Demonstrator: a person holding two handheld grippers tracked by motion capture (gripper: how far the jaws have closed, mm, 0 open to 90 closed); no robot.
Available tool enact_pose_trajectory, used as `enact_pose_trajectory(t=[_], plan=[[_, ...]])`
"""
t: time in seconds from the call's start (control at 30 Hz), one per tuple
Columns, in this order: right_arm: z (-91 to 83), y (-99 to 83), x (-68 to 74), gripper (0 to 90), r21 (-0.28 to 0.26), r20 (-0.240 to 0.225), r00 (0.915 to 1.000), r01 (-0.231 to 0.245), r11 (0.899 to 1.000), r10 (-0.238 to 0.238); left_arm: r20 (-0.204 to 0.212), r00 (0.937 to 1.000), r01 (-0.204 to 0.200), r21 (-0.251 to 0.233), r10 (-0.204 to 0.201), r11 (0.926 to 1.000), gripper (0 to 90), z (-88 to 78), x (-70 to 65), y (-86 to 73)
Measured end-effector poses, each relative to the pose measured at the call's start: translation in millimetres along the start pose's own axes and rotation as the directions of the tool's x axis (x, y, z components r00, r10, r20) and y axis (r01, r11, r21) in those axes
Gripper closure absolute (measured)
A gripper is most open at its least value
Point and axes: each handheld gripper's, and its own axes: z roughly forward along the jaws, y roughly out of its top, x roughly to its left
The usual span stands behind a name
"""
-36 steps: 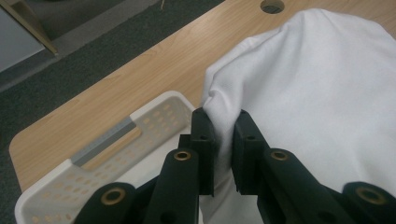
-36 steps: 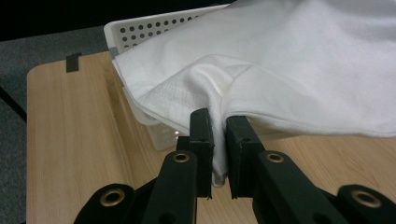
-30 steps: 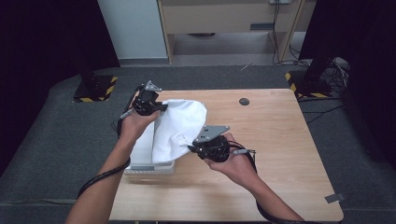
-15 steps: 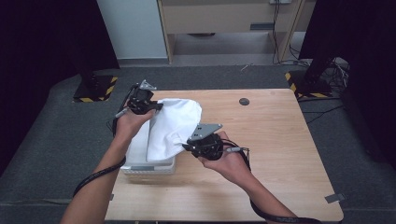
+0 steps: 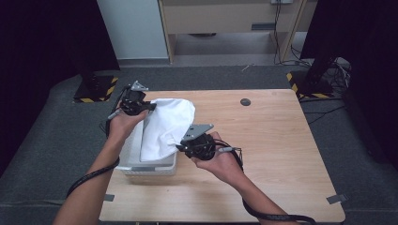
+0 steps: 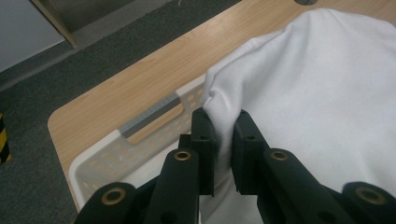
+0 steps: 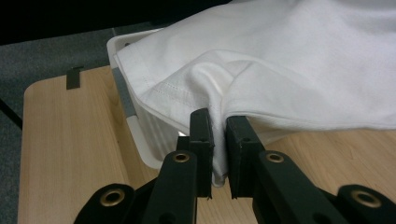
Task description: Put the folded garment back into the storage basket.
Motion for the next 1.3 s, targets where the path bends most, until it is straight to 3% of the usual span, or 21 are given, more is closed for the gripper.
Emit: enact_pose_trajectory(t=[0.27, 0.7, 1.3], plan=[[13.0, 3.7, 0.5, 82.2, 0.012, -0.004, 1.0, 0.0, 1.0, 0.0, -0.011, 0.9998, 0.014, -0.03, -0.014, 0.9994, 82.1, -1.1, 10.1, -4.7], [37.0, 8.3, 5.5, 82.2, 0.022, -0.012, 0.9999, -0.006, 1.0, 0.006, -0.022, 0.9996, 0.019, -0.034, -0.019, 0.9992, 82.1, -0.3, 25.7, -15.6], [56.6, 10.0, 11.9, 82.1, 0.045, -0.012, 0.9998, -0.013, 0.999, 0.014, -0.04, 0.9986, 0.034, -0.032, -0.035, 0.9989, 82.1, 0.8, 38.2, -31.9]])
